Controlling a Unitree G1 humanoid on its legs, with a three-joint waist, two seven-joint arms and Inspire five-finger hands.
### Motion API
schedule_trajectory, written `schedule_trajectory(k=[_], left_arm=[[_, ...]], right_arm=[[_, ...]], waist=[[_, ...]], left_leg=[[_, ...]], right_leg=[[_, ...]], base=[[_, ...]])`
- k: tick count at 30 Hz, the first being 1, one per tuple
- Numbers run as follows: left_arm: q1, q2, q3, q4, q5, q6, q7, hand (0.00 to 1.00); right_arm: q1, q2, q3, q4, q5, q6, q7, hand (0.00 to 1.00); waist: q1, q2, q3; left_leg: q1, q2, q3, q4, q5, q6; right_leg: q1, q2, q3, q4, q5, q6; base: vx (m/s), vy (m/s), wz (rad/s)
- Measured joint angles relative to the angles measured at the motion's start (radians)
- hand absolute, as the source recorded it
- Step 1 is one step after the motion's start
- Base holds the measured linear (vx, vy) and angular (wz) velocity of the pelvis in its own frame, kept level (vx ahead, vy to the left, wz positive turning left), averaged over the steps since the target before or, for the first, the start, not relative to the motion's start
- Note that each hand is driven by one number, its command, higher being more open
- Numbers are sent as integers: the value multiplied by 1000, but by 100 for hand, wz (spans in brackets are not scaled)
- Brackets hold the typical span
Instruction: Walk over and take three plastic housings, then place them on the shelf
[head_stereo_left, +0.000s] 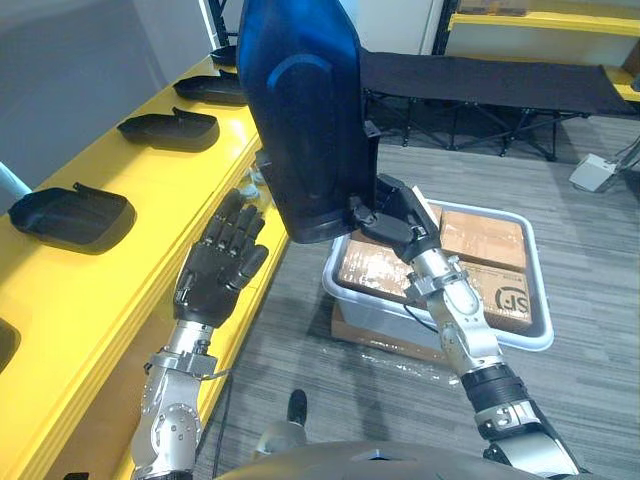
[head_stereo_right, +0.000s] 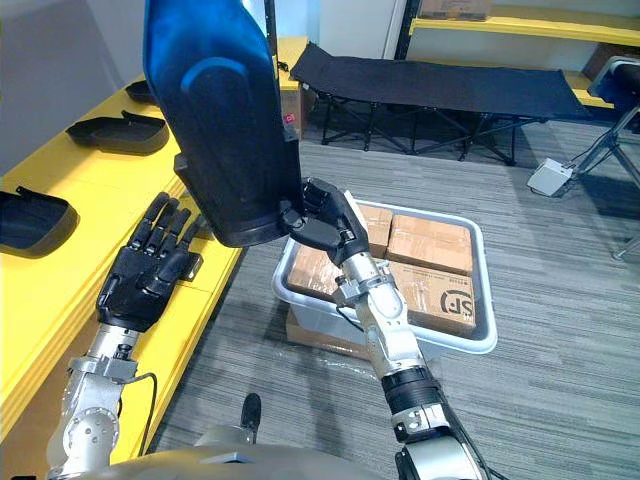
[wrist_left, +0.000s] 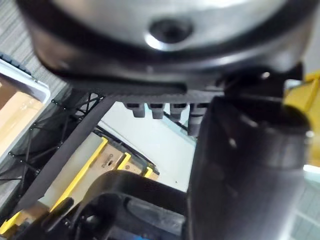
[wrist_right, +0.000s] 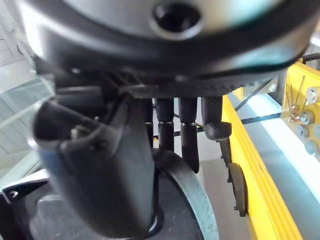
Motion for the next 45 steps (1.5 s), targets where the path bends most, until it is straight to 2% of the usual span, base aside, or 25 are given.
schedule_trajectory(k=[5, 21, 22, 28, 33, 36, 39, 45], left_arm=[[-1, -16, 3, -72, 4, -3, 0, 100], [-10, -19, -11, -70, 51, -10, 72, 100], [-10, -19, -11, -65, 51, -11, 84, 0], [-10, -18, -17, -57, 55, -36, 137, 0], [-11, -18, -41, -56, 87, -72, 141, 0], [-25, -23, -42, -36, 91, -75, 186, 0], [-45, -40, -41, -15, 130, -119, 223, 0], [-46, -39, -44, -15, 130, -133, 219, 0]], right_arm=[[12, 15, 13, 1, -37, -6, 24, 0], [12, 24, 132, 1, -39, -8, 94, 0], [12, 24, 131, 1, -38, -8, 95, 0], [12, 24, 137, 1, -39, -7, 84, 0], [12, 24, 138, 2, -39, -7, 67, 0], [12, 24, 141, 2, -73, -8, 65, 0], [20, 51, 161, 13, -75, -5, 44, 0], [21, 69, 158, 14, -75, -6, 42, 0]], waist=[[0, -11, 7], [-4, -23, 14], [-4, -23, 14], [-3, -24, 14], [-3, -25, 13], [-5, -25, 12], [-12, -29, 10], [-20, -29, 9]], left_leg=[[-1, -1, -1, 0, 0, 1], [0, -1, -2, 0, 3, 4], [0, -1, -2, 0, 3, 4], [0, -1, -2, 0, 0, 0], [0, -1, -2, 0, 1, 1], [0, -1, -2, 0, 4, 5], [0, -1, -2, 0, 4, 5], [0, -1, -2, 0, 2, 3]], right_leg=[[0, 0, -2, 0, -1, 0], [0, 0, -2, 0, 0, 2], [0, 0, -2, 0, -1, 1], [0, 0, -3, 0, -1, 1], [0, 0, -3, 0, -1, 1], [0, 0, -3, 0, 3, 7], [0, 0, -3, 0, 3, 7], [0, 0, -3, -1, 2, 5]], base=[[0, 0, 0], [0, 0, 0], [0, 0, 0], [0, 0, 0], [0, 0, 0], [0, 0, 0], [0, 0, 0], [0, 0, 0]])
